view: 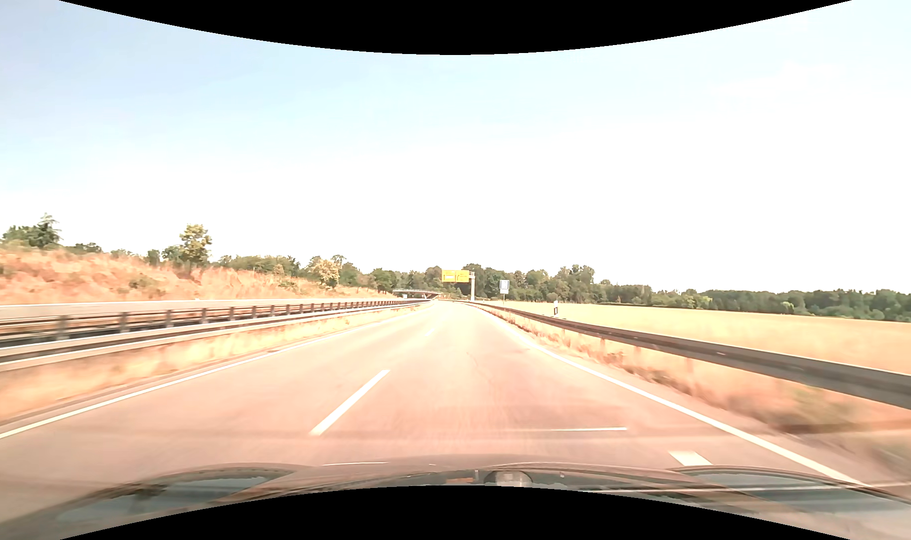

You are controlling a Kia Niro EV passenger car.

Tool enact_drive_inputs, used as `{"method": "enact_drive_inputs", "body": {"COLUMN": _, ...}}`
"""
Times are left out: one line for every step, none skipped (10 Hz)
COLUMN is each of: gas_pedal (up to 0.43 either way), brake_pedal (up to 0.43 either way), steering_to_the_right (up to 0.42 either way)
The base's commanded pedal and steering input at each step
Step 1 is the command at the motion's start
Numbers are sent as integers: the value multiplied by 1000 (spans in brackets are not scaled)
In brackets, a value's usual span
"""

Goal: Follow the waypoints while adhering to traffic rules and regulations

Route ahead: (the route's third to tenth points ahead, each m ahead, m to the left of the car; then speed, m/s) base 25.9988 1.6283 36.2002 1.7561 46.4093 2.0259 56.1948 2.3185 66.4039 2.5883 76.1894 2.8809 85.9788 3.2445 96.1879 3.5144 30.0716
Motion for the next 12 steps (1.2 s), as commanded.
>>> {"method": "enact_drive_inputs", "body": {"gas_pedal": 0, "brake_pedal": 0, "steering_to_the_right": -2}}
{"method": "enact_drive_inputs", "body": {"gas_pedal": 0, "brake_pedal": 0, "steering_to_the_right": -2}}
{"method": "enact_drive_inputs", "body": {"gas_pedal": 0, "brake_pedal": 0, "steering_to_the_right": -3}}
{"method": "enact_drive_inputs", "body": {"gas_pedal": 0, "brake_pedal": 0, "steering_to_the_right": -2}}
{"method": "enact_drive_inputs", "body": {"gas_pedal": 0, "brake_pedal": 0, "steering_to_the_right": -3}}
{"method": "enact_drive_inputs", "body": {"gas_pedal": 0, "brake_pedal": 0, "steering_to_the_right": -3}}
{"method": "enact_drive_inputs", "body": {"gas_pedal": 0, "brake_pedal": 0, "steering_to_the_right": -3}}
{"method": "enact_drive_inputs", "body": {"gas_pedal": 0, "brake_pedal": 0, "steering_to_the_right": -3}}
{"method": "enact_drive_inputs", "body": {"gas_pedal": 0, "brake_pedal": 0, "steering_to_the_right": -3}}
{"method": "enact_drive_inputs", "body": {"gas_pedal": 0, "brake_pedal": 0, "steering_to_the_right": -3}}
{"method": "enact_drive_inputs", "body": {"gas_pedal": 0, "brake_pedal": 0, "steering_to_the_right": -3}}
{"method": "enact_drive_inputs", "body": {"gas_pedal": 0, "brake_pedal": 0, "steering_to_the_right": -4}}
